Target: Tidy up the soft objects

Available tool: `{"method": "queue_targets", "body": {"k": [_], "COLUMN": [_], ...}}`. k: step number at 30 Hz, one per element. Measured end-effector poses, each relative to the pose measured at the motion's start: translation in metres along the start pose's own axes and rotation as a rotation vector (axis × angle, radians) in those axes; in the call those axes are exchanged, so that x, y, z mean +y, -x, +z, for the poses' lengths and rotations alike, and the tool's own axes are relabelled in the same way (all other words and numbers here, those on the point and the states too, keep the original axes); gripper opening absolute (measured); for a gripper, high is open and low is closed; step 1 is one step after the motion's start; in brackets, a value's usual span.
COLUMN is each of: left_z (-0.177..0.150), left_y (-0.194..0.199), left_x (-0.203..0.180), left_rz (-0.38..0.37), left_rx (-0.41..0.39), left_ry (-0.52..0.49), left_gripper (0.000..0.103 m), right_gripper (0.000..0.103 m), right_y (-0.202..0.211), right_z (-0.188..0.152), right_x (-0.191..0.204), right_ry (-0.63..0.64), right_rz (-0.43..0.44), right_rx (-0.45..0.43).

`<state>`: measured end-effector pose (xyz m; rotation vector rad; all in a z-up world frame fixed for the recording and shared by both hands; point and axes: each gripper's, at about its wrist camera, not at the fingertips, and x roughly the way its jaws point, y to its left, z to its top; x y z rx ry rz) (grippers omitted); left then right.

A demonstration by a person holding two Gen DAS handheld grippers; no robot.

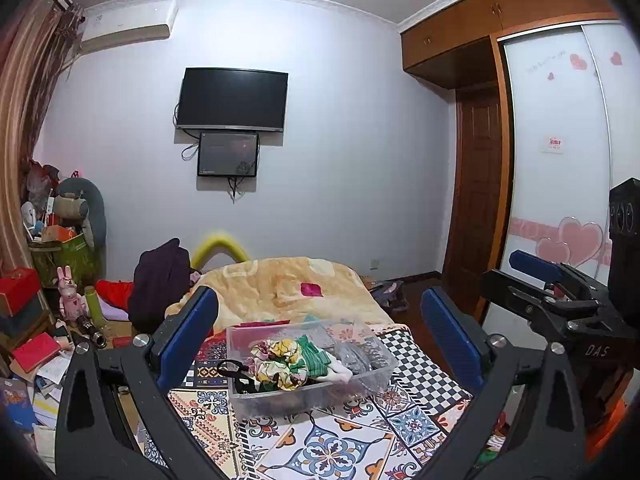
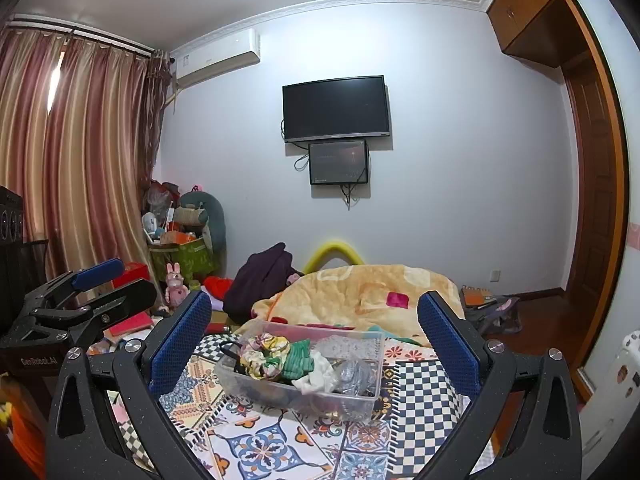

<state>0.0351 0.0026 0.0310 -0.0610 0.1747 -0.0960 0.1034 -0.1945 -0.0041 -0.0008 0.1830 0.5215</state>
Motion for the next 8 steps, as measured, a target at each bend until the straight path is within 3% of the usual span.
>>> {"method": "queue_targets", "body": {"k": [8], "left_z": [0.0001], "left_y": [0.0003], "left_x": [-0.0001], "left_rz": [0.003], "left_rx": [0.002], "left_ry": [0.005], "left_gripper": [0.103], "right_gripper": [0.103], "right_y": [-0.0017], "right_z": [-0.0009], "right_x": [-0.0005], "right_ry": [0.003], "right_rz": [0.005], "right_rx": [0.006]}}
